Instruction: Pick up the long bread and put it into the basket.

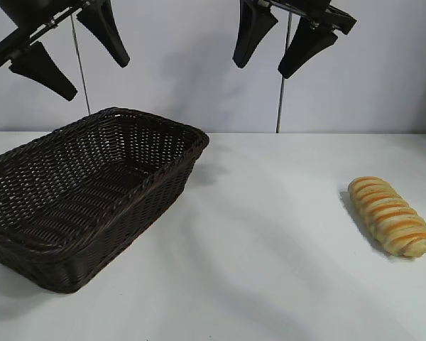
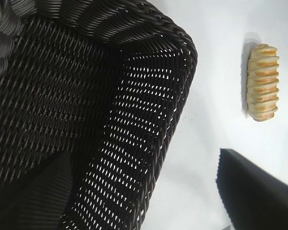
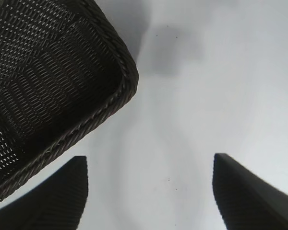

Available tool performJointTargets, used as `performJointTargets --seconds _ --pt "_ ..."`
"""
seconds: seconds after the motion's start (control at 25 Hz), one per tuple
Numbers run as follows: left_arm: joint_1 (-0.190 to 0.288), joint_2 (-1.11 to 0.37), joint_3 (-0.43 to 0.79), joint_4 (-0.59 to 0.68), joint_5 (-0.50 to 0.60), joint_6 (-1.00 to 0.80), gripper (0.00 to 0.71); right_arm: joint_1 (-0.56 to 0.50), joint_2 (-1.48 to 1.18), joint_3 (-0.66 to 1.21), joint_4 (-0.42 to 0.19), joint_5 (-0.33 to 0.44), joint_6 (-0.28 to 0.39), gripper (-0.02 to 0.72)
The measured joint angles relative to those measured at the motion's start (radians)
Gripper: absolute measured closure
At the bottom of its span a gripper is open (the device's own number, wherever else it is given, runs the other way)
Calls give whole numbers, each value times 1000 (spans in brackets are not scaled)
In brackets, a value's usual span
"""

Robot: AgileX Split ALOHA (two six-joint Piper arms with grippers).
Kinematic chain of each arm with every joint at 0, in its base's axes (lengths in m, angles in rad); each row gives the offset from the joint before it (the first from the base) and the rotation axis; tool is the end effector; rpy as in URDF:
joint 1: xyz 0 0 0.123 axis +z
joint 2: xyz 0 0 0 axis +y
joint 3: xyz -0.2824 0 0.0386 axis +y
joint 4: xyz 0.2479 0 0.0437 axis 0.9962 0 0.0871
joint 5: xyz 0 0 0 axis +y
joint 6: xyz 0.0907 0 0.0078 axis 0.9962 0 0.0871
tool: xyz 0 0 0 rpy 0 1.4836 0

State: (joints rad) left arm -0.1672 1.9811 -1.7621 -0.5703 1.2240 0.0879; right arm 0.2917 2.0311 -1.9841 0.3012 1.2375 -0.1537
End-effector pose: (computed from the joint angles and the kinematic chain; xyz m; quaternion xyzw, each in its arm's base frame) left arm 0.4070 -0.1156 0.2798 0.0552 0.9548 -0.2772 0.0920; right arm 0.4166 0.1518 0.3099 -0.1932 0.9523 0.1607 0.1729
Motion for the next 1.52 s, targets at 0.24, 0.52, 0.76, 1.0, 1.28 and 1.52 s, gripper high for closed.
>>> performJointTargets --seconds 0.24,0.52,0.76,1.0,1.28,1.52 --pt "0 0 0 0 0 0 112 0 0 0 0 0 0 177" --pt "0 0 0 0 0 0 112 0 0 0 0 -1 0 177" --pt "0 0 0 0 0 0 112 0 0 0 0 -1 0 177" --pt "0 0 0 0 0 0 112 0 0 0 0 -1 0 177" --pt "0 0 0 0 0 0 112 0 0 0 0 -1 0 177" --pt "0 0 0 0 -38 0 112 0 0 0 0 -1 0 177"
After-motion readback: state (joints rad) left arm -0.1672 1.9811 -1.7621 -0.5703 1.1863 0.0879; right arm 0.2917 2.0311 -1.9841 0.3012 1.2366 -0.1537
